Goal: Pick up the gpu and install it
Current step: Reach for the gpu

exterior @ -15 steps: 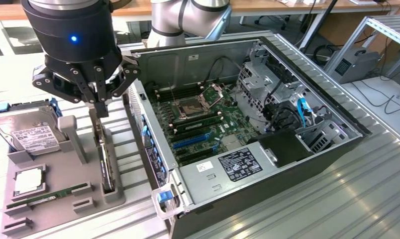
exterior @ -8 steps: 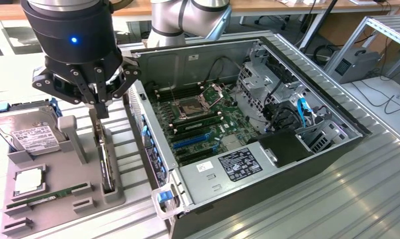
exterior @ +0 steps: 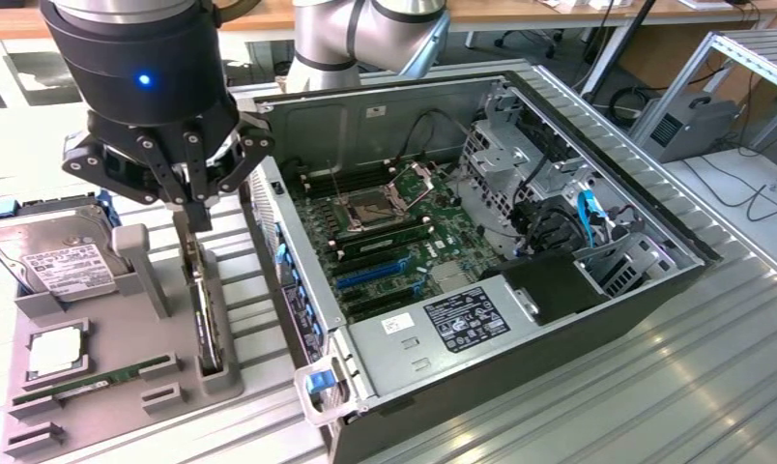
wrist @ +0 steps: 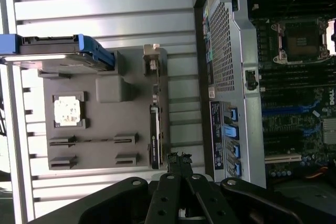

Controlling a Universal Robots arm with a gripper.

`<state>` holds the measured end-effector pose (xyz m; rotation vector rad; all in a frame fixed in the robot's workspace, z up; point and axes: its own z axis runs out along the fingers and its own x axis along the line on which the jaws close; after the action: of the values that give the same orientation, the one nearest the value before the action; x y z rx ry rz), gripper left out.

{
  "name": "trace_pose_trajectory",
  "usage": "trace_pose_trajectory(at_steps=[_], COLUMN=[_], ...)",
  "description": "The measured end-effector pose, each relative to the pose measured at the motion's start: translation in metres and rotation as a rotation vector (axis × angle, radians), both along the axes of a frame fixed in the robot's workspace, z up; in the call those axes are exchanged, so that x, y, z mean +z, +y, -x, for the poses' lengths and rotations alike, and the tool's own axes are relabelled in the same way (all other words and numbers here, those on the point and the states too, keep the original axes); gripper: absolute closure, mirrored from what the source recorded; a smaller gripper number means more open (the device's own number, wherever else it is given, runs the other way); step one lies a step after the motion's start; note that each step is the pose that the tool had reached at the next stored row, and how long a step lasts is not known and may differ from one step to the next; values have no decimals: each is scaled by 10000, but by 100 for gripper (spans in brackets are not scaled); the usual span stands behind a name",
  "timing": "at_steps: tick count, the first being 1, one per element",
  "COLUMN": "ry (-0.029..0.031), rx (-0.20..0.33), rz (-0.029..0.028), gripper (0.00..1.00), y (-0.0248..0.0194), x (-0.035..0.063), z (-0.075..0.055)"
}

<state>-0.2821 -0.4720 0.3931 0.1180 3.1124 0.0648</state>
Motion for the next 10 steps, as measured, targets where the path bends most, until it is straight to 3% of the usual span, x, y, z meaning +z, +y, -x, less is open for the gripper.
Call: trace_pose_trajectory(at_steps=[10], ry=[1], rx=[0], rz=[1], gripper=[89], y=[-28], x=[0], z=[0])
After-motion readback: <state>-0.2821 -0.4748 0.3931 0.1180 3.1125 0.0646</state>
